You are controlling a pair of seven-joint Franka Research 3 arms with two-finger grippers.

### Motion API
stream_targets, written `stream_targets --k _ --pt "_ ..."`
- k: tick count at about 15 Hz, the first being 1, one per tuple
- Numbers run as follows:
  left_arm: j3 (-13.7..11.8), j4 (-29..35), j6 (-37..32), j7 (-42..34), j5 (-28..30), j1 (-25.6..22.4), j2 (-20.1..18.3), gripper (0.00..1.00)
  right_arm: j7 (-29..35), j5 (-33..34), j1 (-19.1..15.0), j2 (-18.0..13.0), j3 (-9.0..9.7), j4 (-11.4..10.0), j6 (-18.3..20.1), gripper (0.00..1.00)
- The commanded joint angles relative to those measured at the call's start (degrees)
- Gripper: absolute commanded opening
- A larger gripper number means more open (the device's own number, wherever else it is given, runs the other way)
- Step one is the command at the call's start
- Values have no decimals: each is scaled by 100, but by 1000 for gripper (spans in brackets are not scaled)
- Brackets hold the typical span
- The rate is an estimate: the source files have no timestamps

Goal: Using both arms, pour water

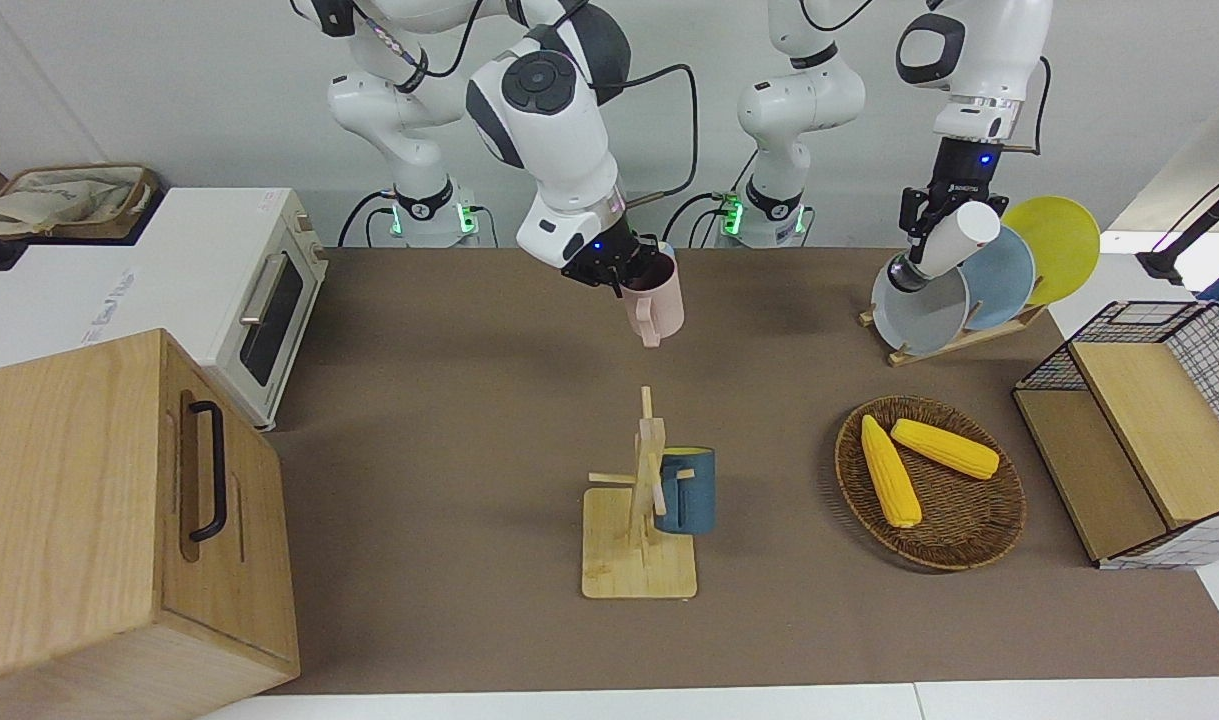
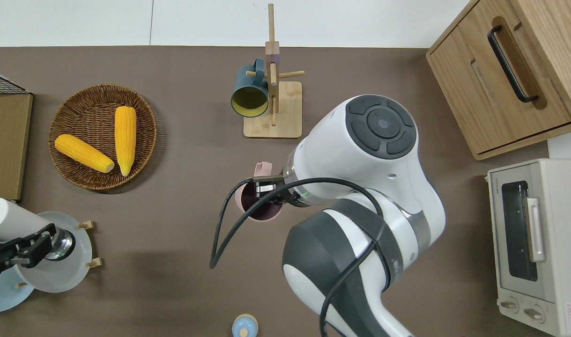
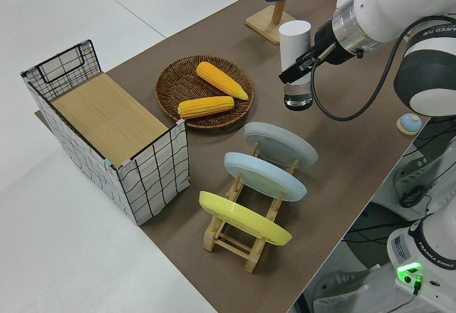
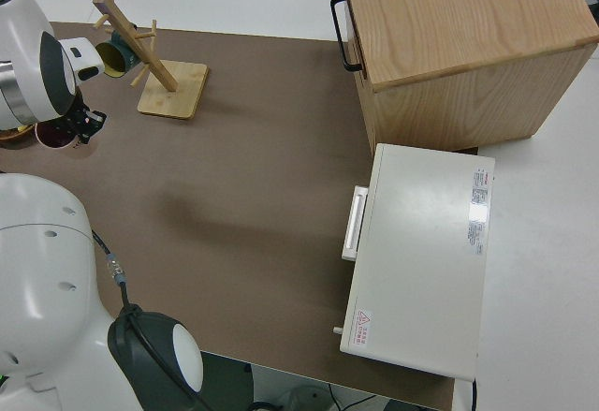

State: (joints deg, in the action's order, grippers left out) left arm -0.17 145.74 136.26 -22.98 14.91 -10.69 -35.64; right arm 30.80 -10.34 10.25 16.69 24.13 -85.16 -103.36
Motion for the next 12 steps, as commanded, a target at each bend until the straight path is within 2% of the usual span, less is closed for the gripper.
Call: stream_targets --k 1,4,8,12 --pt "-220 245 129 -303 230 287 -312 0 505 -82 284 308 4 131 -377 0" --pt "-290 358 94 -549 284 304 -382 0 891 -56 556 589 -5 131 -650 0" --pt "-290 473 94 -787 494 410 -435 0 1604 -21 961 1028 -14 174 -1274 0" --pt "-282 491 85 -778 574 542 -435 0 2008 207 1295 1494 -66 403 -1398 0"
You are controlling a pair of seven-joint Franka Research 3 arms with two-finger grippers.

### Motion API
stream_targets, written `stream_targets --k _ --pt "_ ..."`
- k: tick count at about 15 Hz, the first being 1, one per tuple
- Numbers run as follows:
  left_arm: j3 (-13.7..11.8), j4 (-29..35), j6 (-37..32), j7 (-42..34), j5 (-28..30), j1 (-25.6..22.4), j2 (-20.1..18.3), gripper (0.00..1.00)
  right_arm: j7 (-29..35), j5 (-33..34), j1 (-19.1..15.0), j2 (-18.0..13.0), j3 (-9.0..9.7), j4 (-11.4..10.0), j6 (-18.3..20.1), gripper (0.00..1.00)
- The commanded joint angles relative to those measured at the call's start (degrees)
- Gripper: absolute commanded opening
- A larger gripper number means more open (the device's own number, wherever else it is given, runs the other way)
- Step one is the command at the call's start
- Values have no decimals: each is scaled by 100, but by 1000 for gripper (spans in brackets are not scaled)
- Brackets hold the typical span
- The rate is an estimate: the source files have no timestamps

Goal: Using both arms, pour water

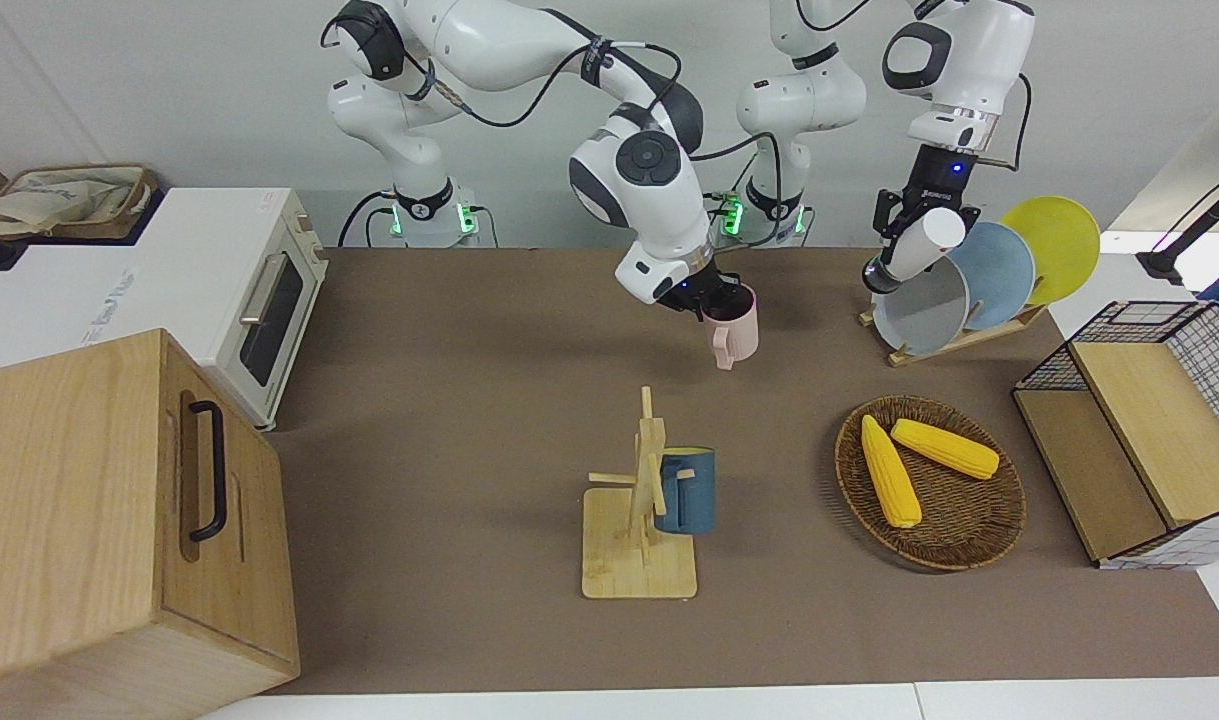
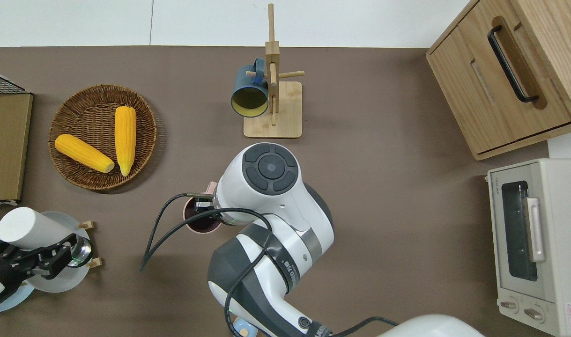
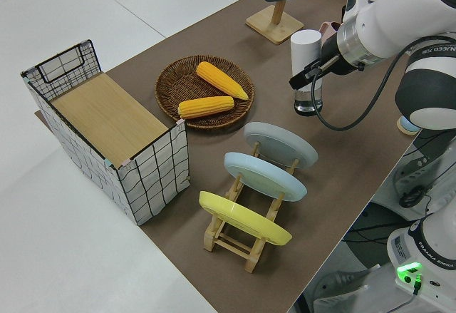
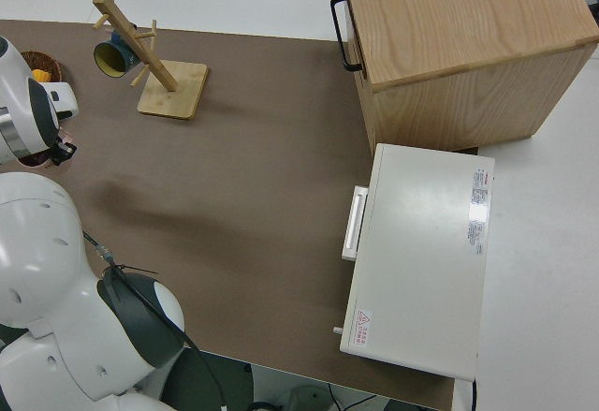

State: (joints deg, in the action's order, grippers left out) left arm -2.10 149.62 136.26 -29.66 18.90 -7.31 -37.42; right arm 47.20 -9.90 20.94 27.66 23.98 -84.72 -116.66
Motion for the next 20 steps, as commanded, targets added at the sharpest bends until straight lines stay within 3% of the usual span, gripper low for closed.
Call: stream_targets --k 1,9,17,18,19,20 --pt "-89 102 85 -102 193 204 -248 0 473 242 287 511 -60 412 -154 0" --pt "-80 102 50 -66 202 222 -240 0 878 515 534 1004 -78 413 -1007 0" --pt "-80 102 6 -93 202 257 -231 0 808 673 675 1154 -253 395 -1122 0" --pt "-80 102 6 -93 202 257 -231 0 817 673 710 1154 -262 395 -1122 23" --pt "-80 102 6 -93 202 257 -222 0 843 664 719 1154 -280 395 -1113 141" --pt "-80 102 -12 -102 202 257 -231 0 861 647 719 1154 -324 395 -1113 341"
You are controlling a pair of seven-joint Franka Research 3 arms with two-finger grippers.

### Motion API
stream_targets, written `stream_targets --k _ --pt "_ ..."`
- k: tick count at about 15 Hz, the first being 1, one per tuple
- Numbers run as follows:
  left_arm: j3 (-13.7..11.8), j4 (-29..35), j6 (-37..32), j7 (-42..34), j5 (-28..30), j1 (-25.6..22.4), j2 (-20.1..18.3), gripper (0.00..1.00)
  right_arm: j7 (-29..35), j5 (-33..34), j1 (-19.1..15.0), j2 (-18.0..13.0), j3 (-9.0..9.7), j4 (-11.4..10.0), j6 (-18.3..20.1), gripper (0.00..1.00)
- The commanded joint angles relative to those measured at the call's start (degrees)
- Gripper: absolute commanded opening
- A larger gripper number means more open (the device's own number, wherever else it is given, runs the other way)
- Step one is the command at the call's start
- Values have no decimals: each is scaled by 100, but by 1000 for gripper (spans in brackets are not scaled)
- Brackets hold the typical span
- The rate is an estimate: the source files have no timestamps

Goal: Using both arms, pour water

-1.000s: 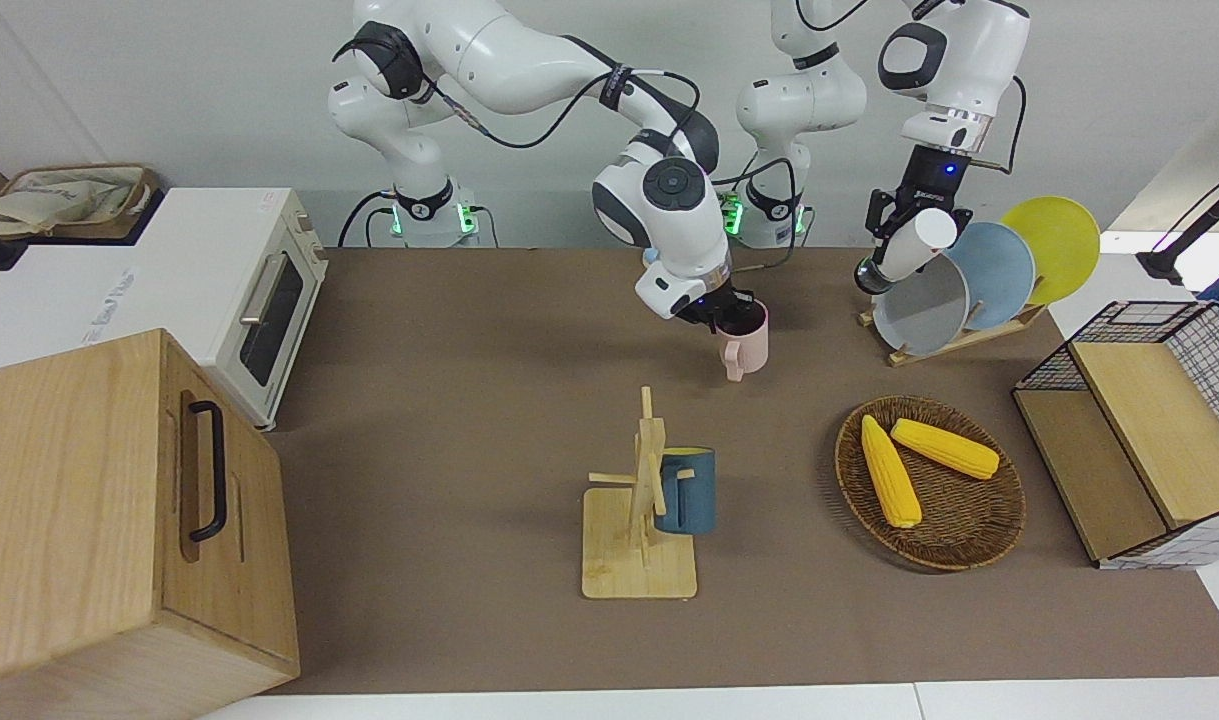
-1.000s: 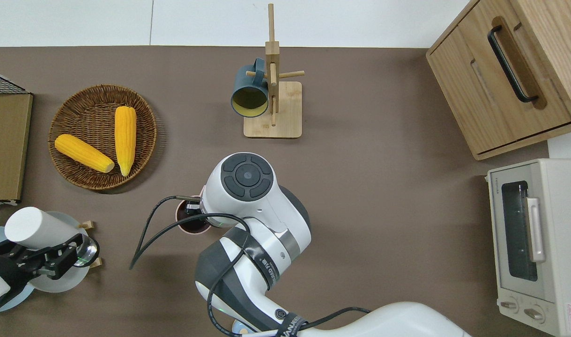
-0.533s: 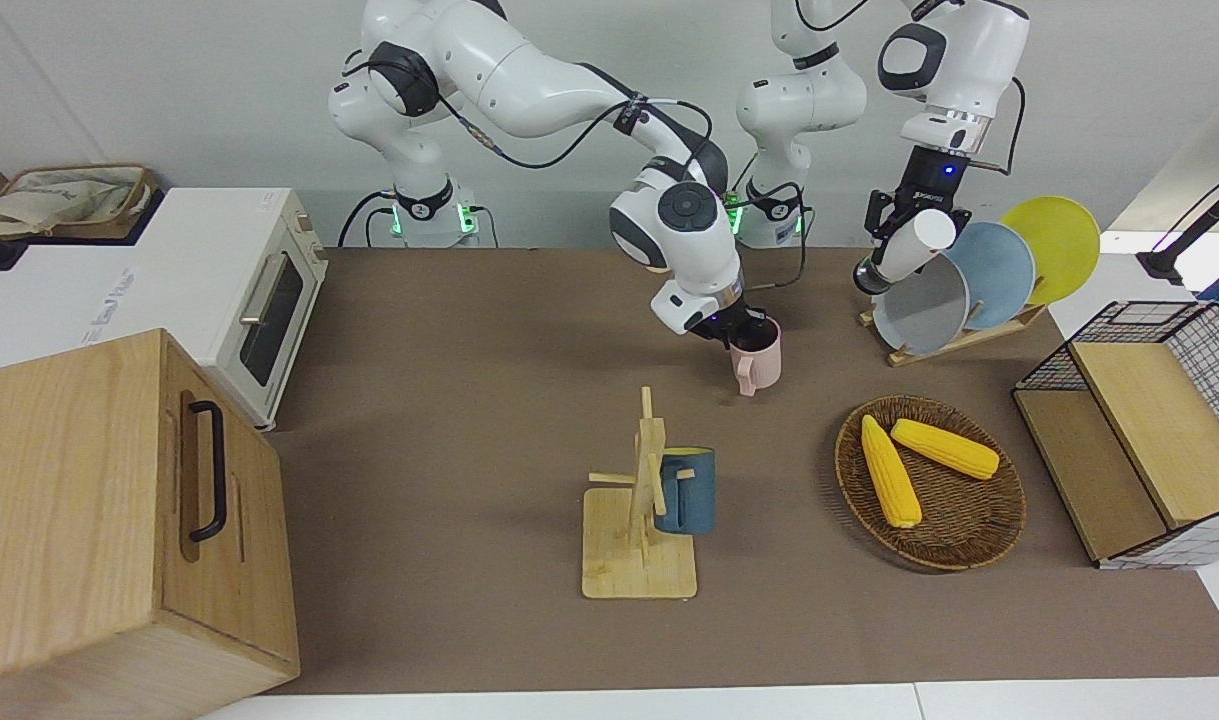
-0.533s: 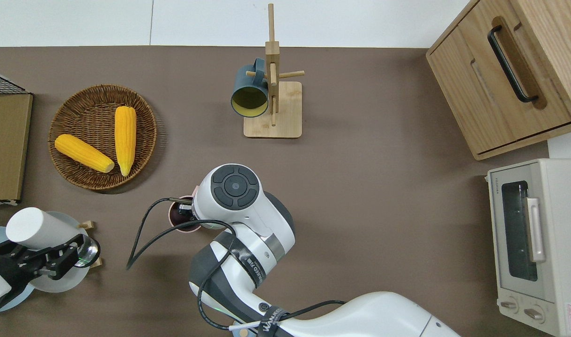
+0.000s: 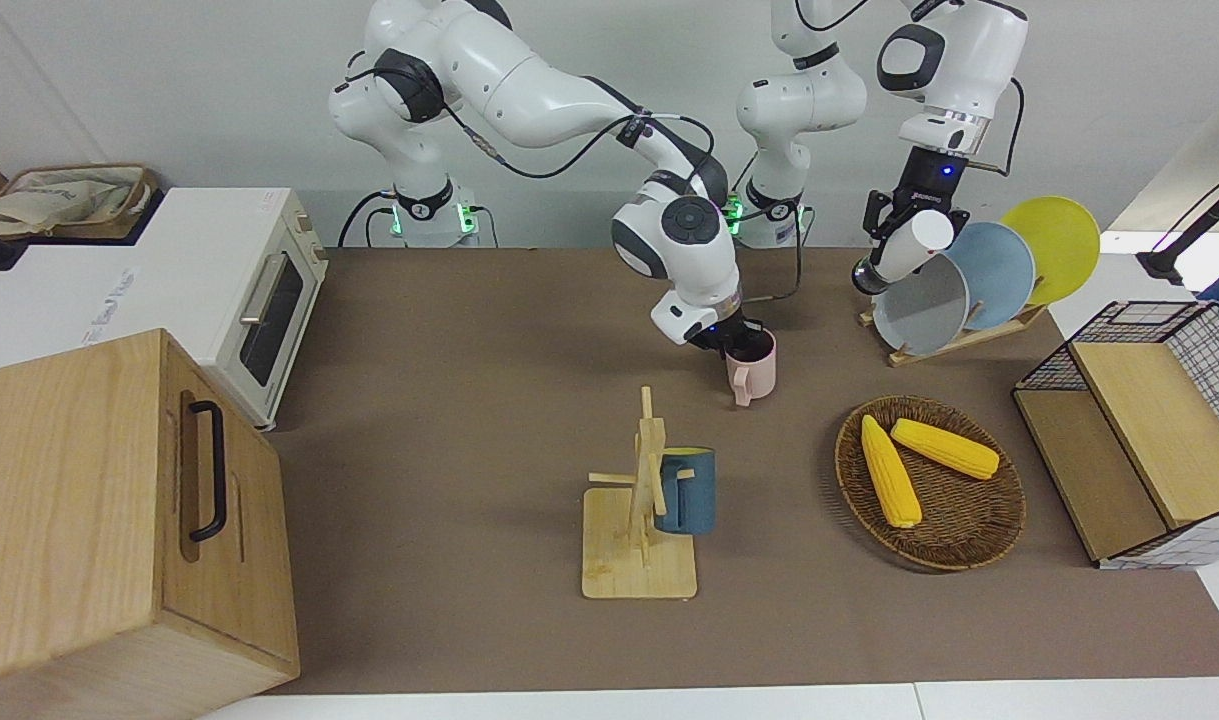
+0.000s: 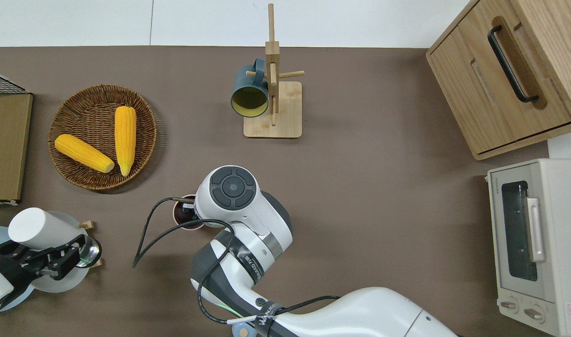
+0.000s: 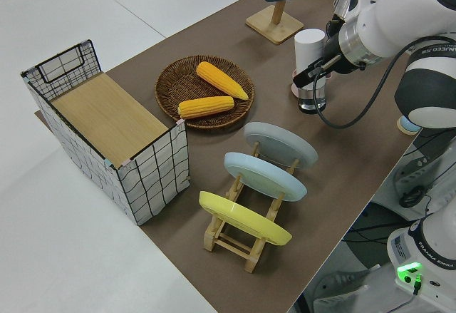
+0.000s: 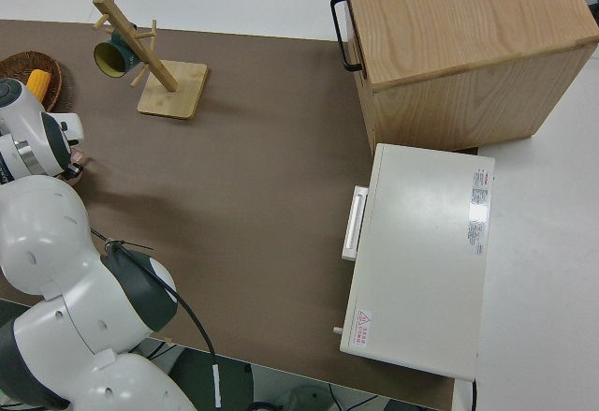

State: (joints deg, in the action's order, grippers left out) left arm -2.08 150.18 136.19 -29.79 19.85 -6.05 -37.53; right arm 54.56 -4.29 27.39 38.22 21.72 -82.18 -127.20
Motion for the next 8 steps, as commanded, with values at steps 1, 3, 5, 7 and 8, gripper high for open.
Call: stream_targets --k 1,3,5,7,8 --pt "-82 46 -5 -89 107 131 -202 0 142 78 82 98 -116 141 -68 612" --pt "-82 37 -5 -89 107 131 -184 0 186 51 100 98 -116 150 -68 946" --pt "-64 37 -40 -89 107 140 -167 0 213 51 109 98 -116 150 -68 981" --pt "-38 37 -32 -89 107 166 -132 0 265 60 100 98 -116 158 -60 981" --pt "-38 29 -32 -89 107 192 -123 0 353 51 100 98 -116 167 -42 981"
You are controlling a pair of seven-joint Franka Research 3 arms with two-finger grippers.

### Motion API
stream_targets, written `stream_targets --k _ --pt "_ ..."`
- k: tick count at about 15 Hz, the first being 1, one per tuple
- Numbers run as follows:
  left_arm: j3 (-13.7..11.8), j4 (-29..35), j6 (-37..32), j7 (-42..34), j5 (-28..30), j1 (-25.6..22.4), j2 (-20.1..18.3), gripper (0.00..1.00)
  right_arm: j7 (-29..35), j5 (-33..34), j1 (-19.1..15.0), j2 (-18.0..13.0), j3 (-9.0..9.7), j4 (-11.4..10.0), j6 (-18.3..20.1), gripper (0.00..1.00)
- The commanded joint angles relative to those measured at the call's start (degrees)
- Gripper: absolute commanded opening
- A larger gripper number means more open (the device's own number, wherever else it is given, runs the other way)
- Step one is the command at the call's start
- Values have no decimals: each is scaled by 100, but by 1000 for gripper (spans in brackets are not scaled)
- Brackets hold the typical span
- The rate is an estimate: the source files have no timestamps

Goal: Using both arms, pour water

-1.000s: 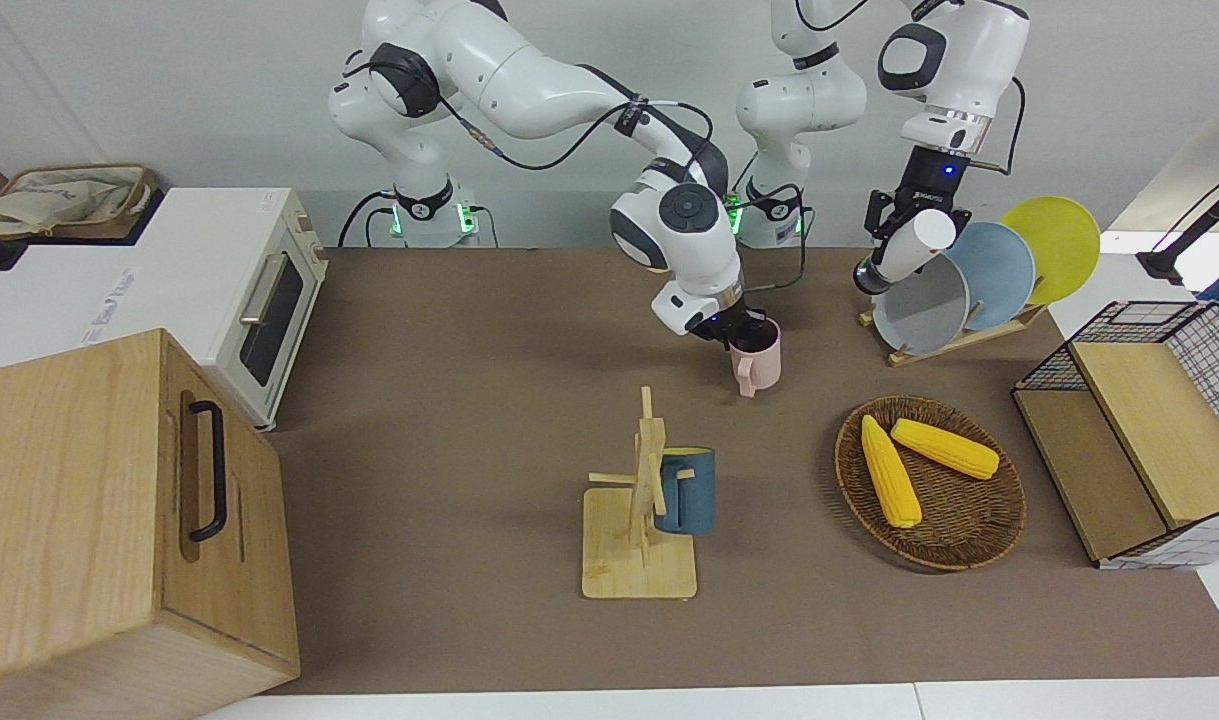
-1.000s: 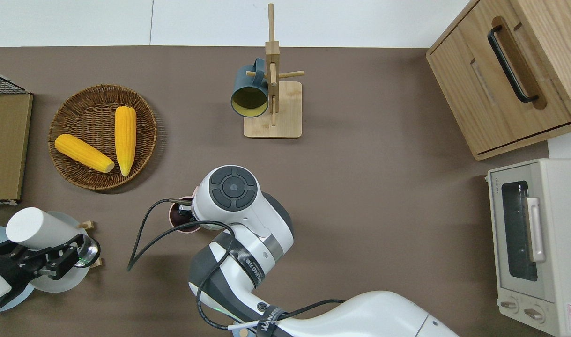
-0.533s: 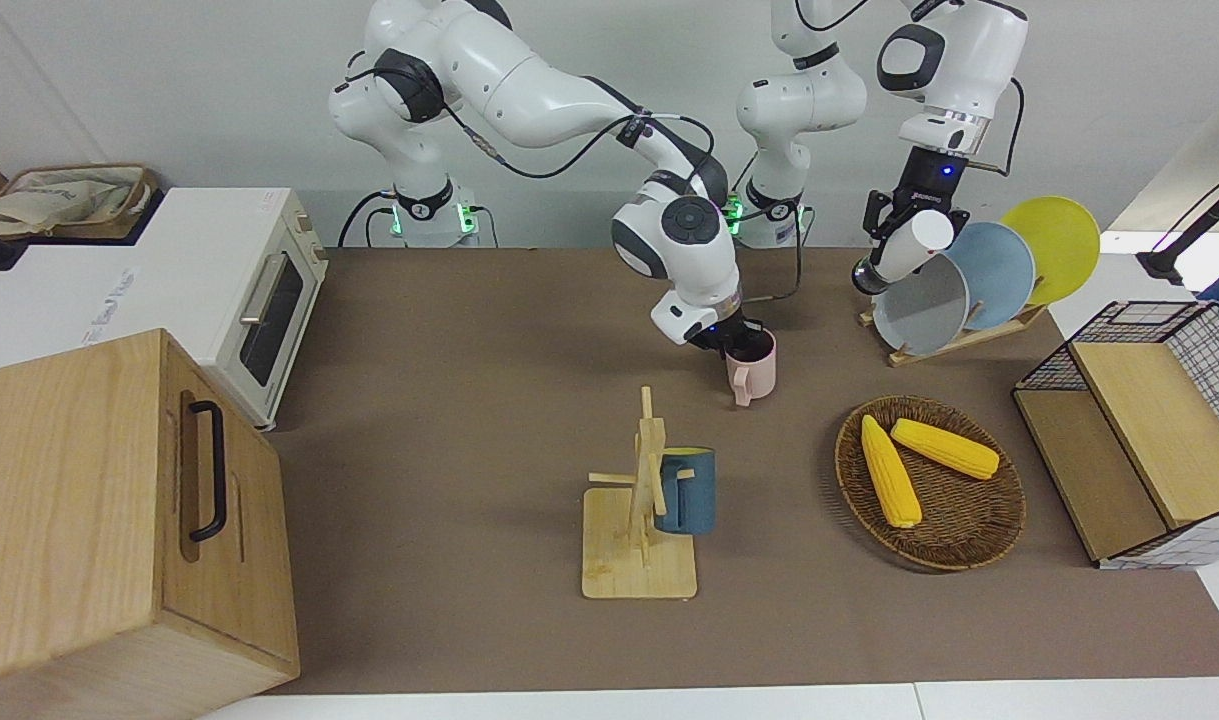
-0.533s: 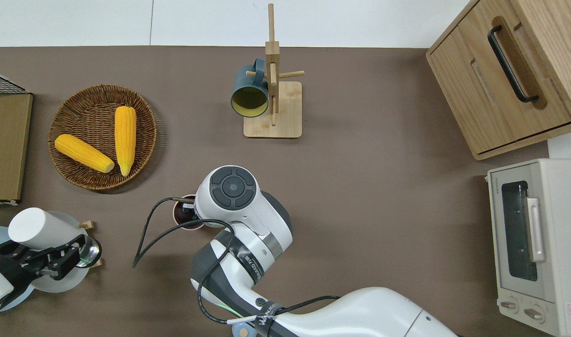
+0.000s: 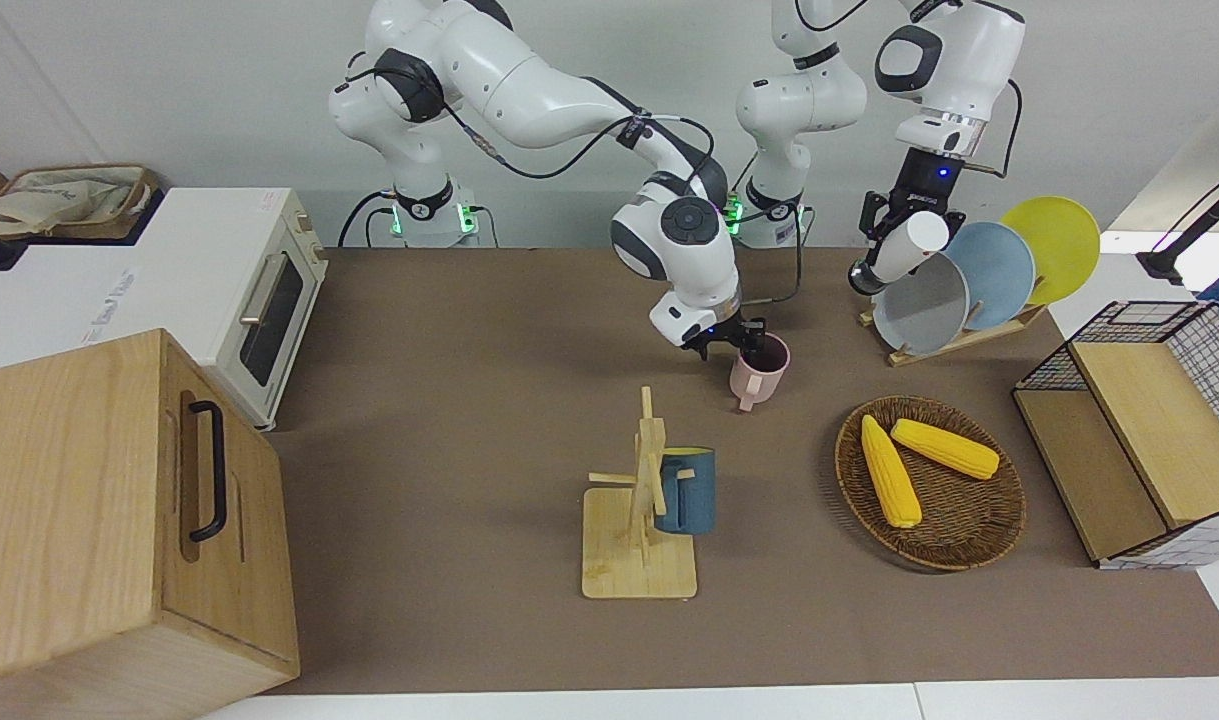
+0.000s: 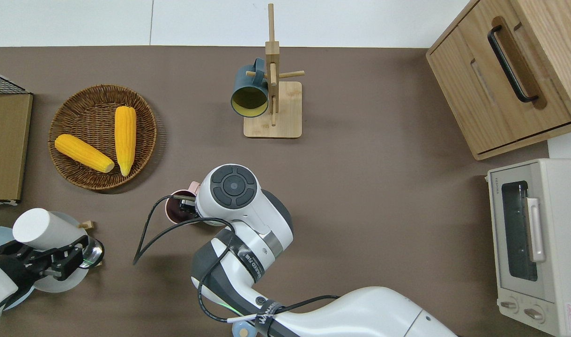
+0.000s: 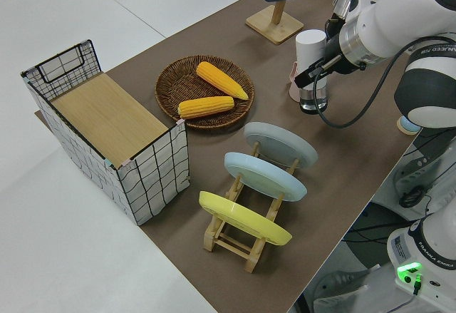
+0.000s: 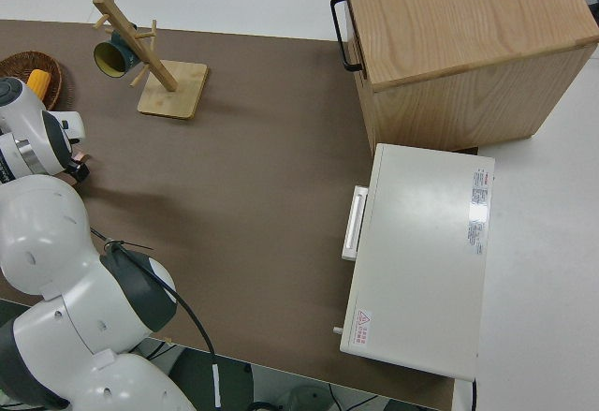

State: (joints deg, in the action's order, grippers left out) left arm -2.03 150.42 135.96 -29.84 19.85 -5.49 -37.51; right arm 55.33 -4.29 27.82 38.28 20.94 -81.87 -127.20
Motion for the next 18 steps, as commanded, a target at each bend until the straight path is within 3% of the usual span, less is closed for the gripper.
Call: stream_targets --k 1,5,9,11,14,18 --pt "-43 5 -8 -83 107 153 -116 0 372 51 57 91 -37 206 11 981" --pt "-43 5 1 -39 124 320 -55 0 479 69 57 91 -20 565 423 981" --pt "-43 5 1 -39 142 346 -55 0 426 104 48 56 -28 1154 1353 983" --pt "-35 5 1 -39 142 346 -37 0 199 226 5 13 -133 1357 1924 983" --pt "0 14 53 -13 255 513 59 0 -862 543 -126 -154 -265 1551 2856 985" --pt "246 14 387 40 607 715 376 0 -3647 684 -1101 -988 -529 1542 3832 985"
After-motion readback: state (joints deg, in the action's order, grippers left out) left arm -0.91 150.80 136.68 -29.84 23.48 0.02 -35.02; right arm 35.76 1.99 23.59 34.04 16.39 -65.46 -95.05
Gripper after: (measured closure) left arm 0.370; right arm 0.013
